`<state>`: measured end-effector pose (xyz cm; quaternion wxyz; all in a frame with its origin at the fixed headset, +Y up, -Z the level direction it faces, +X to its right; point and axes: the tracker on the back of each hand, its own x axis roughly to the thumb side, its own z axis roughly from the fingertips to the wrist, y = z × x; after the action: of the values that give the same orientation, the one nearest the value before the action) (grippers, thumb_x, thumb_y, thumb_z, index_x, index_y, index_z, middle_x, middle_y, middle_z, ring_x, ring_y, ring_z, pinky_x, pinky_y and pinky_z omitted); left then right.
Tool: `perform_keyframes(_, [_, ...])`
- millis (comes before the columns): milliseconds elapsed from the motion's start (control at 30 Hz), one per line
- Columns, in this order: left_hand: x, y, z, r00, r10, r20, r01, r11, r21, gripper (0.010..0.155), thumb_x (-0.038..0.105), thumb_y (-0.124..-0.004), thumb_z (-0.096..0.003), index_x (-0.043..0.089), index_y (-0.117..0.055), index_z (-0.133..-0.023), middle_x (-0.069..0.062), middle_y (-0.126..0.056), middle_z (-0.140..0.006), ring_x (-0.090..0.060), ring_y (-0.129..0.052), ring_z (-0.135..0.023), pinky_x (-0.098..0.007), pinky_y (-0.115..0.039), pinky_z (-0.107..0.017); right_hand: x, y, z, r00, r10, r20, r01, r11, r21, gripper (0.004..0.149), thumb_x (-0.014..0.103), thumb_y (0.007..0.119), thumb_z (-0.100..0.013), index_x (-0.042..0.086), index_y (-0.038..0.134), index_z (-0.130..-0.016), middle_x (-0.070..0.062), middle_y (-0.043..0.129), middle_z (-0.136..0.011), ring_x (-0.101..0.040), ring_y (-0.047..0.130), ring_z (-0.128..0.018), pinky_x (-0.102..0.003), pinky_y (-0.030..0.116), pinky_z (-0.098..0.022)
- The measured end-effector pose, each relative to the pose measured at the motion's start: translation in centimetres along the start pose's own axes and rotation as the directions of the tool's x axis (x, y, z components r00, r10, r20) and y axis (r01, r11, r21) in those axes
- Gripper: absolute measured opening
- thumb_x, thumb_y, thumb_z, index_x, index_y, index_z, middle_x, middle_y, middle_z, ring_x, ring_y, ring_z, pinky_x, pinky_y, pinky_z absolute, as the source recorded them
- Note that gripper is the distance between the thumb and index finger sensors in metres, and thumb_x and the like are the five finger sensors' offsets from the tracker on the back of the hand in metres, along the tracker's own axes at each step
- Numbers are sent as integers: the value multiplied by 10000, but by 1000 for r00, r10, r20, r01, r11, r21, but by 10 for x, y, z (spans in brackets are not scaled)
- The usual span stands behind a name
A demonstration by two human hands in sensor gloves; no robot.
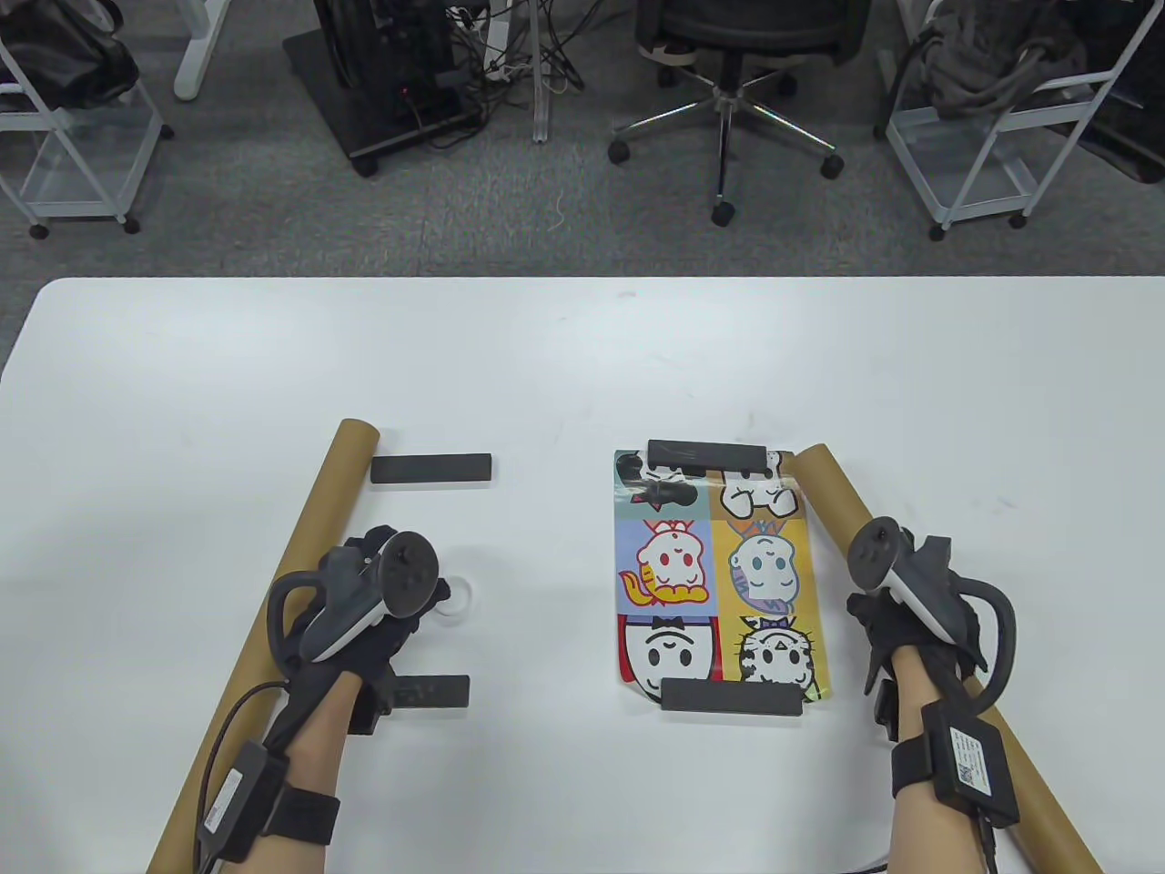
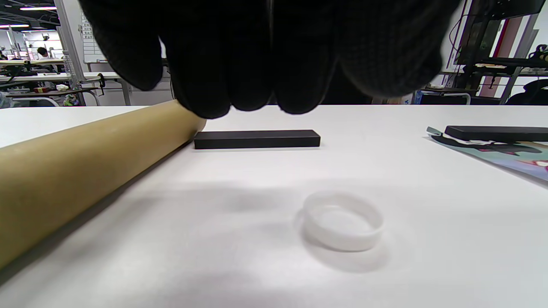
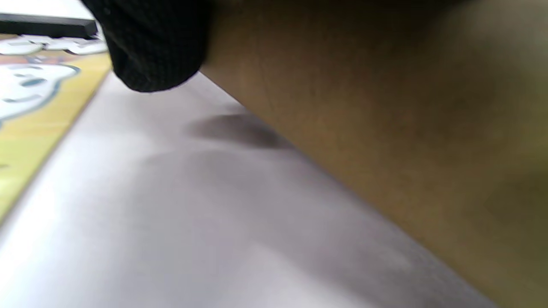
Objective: Roll up posters and store in mailing tubes
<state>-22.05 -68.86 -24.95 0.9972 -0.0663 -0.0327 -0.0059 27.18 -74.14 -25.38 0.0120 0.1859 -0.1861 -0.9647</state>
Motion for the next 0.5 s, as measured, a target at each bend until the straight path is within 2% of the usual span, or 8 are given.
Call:
perform_keyframes(267, [2, 1, 0, 1000, -8, 8, 8, 1000, 11, 584, 539, -766, -491, 279, -790, -1014, -63, -777, -1114, -347, -842, -981, -585, -664, -800, -16, 13, -6, 999, 36, -38, -36, 999, 5, 876, 415, 778, -463, 84, 292, -1111, -201, 649, -1056, -458, 774, -873, -599, 703, -639])
perform_keyframes(500, [0, 0, -1, 1000, -1, 2, 1, 1000, 4, 584, 536, -767, -491, 280, -788, -1016, -59, -775, -1116, -348, -839, -986, -587, -661, -801, -7, 8, -3, 997, 61, -36, -60, 997, 43, 933, 435, 764, -452, 52, 230, -1113, -233, 561, -1108, -510, 695, -929, -647, 646, -667])
